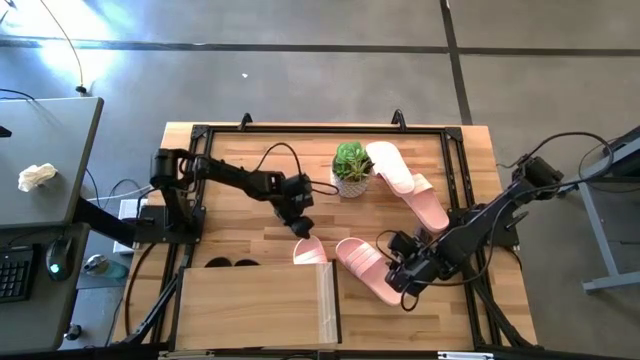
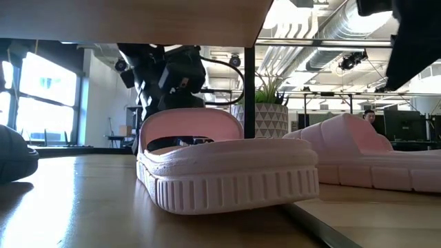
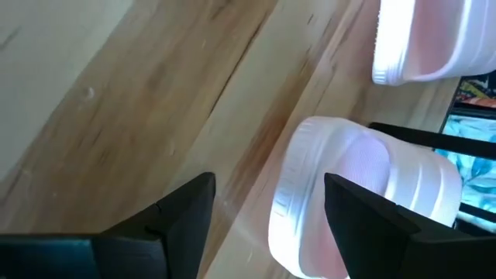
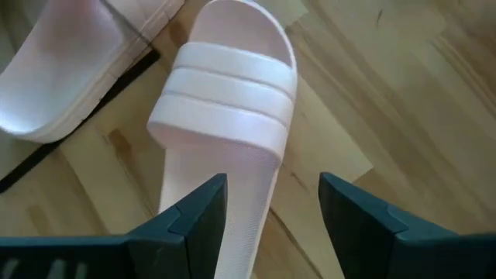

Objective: Pick and place slides into the shelf
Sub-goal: Put the pink slide under the shelf

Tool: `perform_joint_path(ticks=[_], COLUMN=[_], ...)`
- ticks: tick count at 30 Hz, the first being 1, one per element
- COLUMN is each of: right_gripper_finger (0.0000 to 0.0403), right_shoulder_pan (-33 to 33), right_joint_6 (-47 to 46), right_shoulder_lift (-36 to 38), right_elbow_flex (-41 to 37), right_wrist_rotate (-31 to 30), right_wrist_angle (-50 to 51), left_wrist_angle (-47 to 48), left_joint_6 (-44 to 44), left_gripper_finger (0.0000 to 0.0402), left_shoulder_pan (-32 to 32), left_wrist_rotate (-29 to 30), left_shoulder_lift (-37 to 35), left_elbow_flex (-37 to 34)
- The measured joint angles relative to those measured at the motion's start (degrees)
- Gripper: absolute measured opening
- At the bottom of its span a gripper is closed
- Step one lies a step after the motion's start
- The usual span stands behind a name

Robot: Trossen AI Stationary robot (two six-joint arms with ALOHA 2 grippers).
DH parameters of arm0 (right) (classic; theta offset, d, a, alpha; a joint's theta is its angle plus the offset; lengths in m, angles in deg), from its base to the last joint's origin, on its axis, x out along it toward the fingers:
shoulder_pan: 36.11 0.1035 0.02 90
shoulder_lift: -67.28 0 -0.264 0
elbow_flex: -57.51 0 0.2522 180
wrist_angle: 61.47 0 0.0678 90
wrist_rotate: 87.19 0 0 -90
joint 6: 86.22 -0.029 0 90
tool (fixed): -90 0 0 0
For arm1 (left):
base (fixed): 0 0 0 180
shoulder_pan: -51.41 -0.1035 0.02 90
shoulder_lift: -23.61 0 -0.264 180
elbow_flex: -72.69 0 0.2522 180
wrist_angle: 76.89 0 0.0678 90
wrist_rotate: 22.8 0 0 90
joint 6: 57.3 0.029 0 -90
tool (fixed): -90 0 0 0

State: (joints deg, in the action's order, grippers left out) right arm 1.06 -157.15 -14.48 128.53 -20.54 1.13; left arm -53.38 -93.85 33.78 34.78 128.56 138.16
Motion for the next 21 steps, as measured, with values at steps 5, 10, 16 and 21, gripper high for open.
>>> perform_joint_path(ticks=[5,10,16,21], right_gripper_finger=[0.0193,0.0193,0.0193,0.0193], right_shoulder_pan=[-2.44,-5.16,-6.90,-6.93], right_joint_6=[2.86,6.55,8.21,8.43], right_shoulder_lift=[0.00,0.00,0.00,0.00], right_elbow_flex=[0.00,0.00,0.00,0.00], right_wrist_rotate=[1.68,2.94,3.50,3.41], right_wrist_angle=[-0.16,-0.19,-0.24,-0.22], left_wrist_angle=[-1.40,-3.18,-3.89,-4.01], left_joint_6=[0.23,0.58,1.88,4.27], left_gripper_finger=[0.0232,0.0232,0.0232,0.0232], left_shoulder_pan=[-0.01,-0.13,-0.15,-0.09], left_wrist_rotate=[-3.01,-6.33,-7.72,-8.63], left_shoulder_lift=[0.88,2.65,3.38,3.48], left_elbow_flex=[-0.02,0.08,0.13,0.09])
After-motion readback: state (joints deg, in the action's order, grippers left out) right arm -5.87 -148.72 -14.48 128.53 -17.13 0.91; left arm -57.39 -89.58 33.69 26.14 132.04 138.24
